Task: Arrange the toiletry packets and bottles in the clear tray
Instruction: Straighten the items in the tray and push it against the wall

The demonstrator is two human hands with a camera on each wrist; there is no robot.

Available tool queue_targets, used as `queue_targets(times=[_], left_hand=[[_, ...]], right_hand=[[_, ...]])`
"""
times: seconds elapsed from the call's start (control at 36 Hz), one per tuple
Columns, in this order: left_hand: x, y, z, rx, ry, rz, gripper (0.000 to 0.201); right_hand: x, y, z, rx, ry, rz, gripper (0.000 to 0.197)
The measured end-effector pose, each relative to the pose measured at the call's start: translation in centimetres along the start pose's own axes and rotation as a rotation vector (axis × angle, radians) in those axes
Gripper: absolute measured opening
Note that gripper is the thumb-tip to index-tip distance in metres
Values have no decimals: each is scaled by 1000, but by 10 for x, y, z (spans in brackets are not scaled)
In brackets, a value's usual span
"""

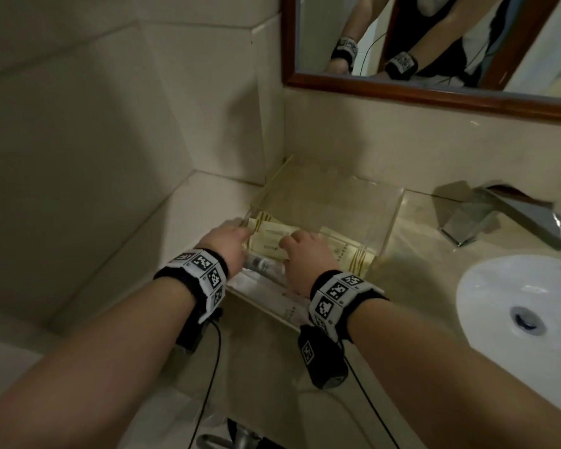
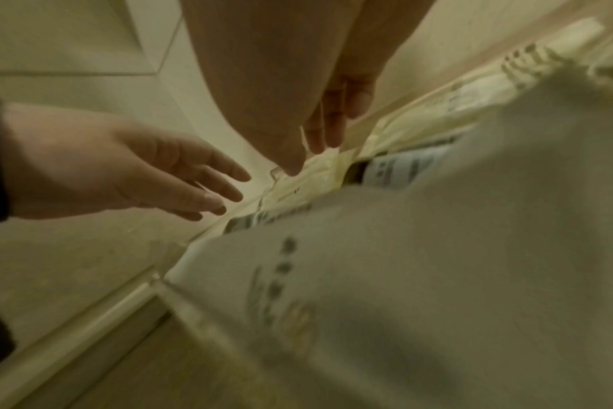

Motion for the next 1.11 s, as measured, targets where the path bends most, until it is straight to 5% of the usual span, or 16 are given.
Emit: queue_targets(times=[0.11, 0.42, 0.61, 0.83, 1.11], left_hand=[[5, 10, 11, -29, -40, -62, 45], [6, 16, 40, -110, 115, -18, 57], [9, 16, 46, -189, 238, 202, 77], [13, 14, 47, -259, 278, 357, 80], [30, 17, 53, -254, 385, 585, 71]], right_hand=[[13, 1, 7, -70, 4, -18, 59], [20, 12, 19, -65, 77, -48, 47], [19, 8, 19, 87, 77, -6, 31], [12, 13, 31, 4, -39, 35, 53], [29, 14, 18, 11, 8, -67, 42]])
Point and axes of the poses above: each hand's wrist, its own z-axis towards the middle knuckle, its own y-axis out of the palm, x = y × z, the point moved 5 cm from there along z, towards the middle knuckle, and after that the axes turned 13 degrees about -z, right-handed, at the moved point
